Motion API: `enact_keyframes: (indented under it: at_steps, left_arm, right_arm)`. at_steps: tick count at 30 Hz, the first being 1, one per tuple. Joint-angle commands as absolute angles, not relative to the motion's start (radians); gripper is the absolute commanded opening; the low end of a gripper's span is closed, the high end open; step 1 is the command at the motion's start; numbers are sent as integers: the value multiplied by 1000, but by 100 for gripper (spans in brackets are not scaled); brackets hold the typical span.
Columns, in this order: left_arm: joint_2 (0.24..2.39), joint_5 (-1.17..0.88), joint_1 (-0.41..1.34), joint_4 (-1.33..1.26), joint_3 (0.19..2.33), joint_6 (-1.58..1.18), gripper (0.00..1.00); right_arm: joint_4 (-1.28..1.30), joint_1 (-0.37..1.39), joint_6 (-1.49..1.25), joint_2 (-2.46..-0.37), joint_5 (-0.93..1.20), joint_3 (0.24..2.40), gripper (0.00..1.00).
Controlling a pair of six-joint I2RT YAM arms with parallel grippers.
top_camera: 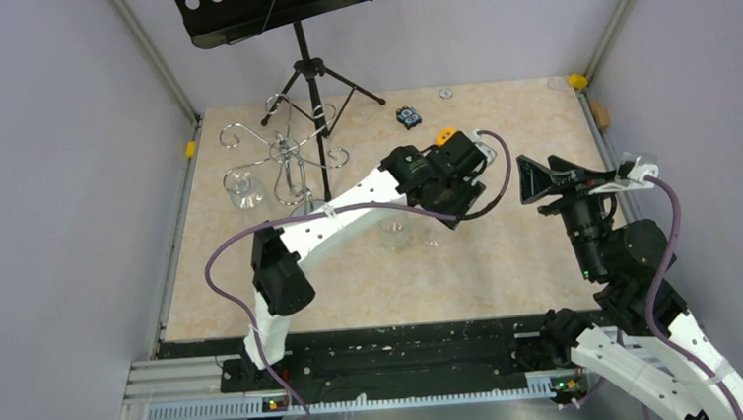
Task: Take the wine glass off the wine glass rack
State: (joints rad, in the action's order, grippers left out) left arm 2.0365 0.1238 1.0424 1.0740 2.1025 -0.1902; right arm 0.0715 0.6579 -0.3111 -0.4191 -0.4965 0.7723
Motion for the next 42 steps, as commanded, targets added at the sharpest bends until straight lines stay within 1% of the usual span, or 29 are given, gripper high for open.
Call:
enact_keyframes:
  at_steps: [1, 5, 9, 13, 16, 18, 22, 23, 29, 34, 37, 40, 42]
  left_arm:
    - [1912, 111, 1024, 1034, 2141, -176, 59]
    - [1805, 72, 992, 967, 2096, -182, 68]
    - [1699, 85, 964, 926, 2059, -183, 72]
    - [1585, 146, 954, 911, 2050, -198, 74]
    - [1471, 182, 954, 856, 1988, -215, 75]
    - [1381, 241, 953, 822, 1941, -224, 77]
    - [1274, 375, 905, 814, 1879, -261, 80]
    - [1254, 379, 872, 817, 1863, -276, 81]
    - [1199, 218, 587, 873, 1812, -336, 82]
    - [1170, 175, 428, 888, 1799, -345, 83]
    - [1161, 127, 304, 897, 1791, -368, 85]
    - [1156, -83, 168, 876, 1765, -416, 85]
    - [1157, -189, 77, 856, 1738, -456, 85]
  right_arm:
    - [51, 657, -314, -408, -509, 774, 66]
    - [49, 657, -317, -396, -549, 778, 66]
    - [37, 657, -316, -378, -571, 772, 66]
    - [35, 657, -317, -381, -574, 772, 66]
    - [29, 657, -322, -384, -571, 766, 66]
    - [21, 657, -322, -389, -567, 765, 66]
    - [10, 657, -326, -403, -559, 765, 66]
    - [9, 657, -327, -405, -556, 764, 66]
    - [9, 657, -335, -421, -546, 761, 66]
    - [8, 657, -328, -426, -549, 762, 66]
    - [8, 657, -328, -425, -550, 761, 66]
    - [9, 657, -329, -424, -549, 758, 66]
    - [9, 657, -332, -423, -548, 758, 66]
